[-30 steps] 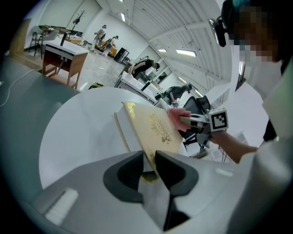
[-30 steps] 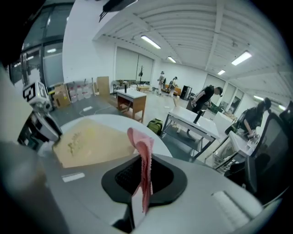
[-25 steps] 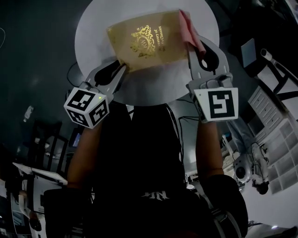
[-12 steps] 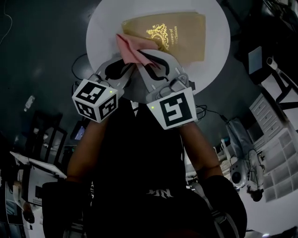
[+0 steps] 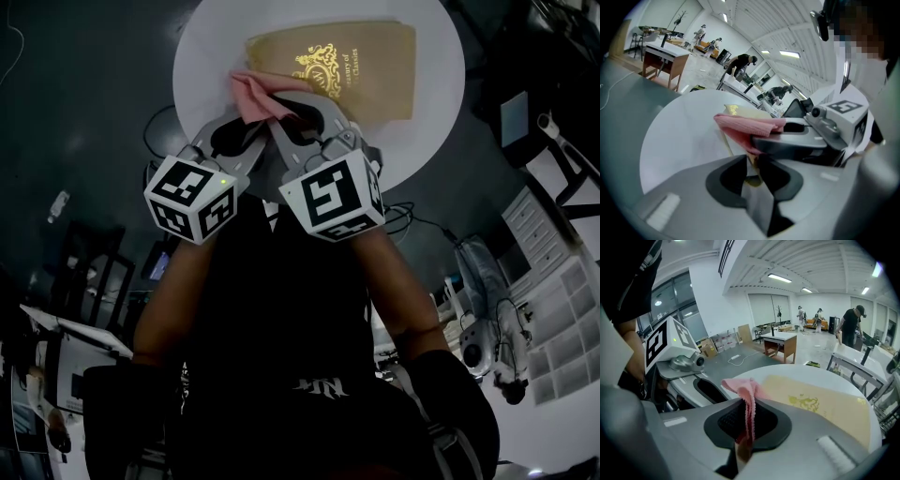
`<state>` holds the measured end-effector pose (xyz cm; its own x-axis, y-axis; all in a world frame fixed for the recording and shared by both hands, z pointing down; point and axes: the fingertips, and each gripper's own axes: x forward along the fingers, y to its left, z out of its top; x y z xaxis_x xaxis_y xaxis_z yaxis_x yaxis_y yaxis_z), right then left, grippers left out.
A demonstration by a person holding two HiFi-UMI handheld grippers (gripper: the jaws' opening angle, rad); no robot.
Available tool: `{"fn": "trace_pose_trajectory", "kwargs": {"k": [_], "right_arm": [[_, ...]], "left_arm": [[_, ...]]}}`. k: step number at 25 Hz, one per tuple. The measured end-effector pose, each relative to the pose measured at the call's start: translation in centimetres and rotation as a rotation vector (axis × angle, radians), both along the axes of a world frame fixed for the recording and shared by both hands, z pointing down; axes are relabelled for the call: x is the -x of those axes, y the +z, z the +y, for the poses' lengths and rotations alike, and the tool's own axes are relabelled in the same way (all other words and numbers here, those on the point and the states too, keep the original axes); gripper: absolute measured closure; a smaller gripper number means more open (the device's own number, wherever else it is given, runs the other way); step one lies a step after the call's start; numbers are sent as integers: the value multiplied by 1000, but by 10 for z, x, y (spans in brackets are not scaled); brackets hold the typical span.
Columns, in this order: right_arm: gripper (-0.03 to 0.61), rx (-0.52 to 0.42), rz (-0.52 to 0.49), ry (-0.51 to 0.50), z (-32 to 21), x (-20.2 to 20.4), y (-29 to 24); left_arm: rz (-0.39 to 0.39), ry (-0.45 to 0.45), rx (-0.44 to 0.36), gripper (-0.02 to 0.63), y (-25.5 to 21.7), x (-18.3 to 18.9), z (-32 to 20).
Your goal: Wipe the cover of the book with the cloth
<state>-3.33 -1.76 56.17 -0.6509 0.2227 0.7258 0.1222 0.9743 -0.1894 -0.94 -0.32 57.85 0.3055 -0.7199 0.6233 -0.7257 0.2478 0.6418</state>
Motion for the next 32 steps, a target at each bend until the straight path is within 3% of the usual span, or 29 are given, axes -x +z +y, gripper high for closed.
{"fn": "trace_pose_trajectory", "kwargs": {"k": [14,32], "right_arm": [[565,-18,11,31,-18,-16,1],[565,-58,33,150,-72,-45,-1]], "left_arm": [[-2,3,6,529,0,0,-2],[-16,5,15,528,-2,2,-1]]}}
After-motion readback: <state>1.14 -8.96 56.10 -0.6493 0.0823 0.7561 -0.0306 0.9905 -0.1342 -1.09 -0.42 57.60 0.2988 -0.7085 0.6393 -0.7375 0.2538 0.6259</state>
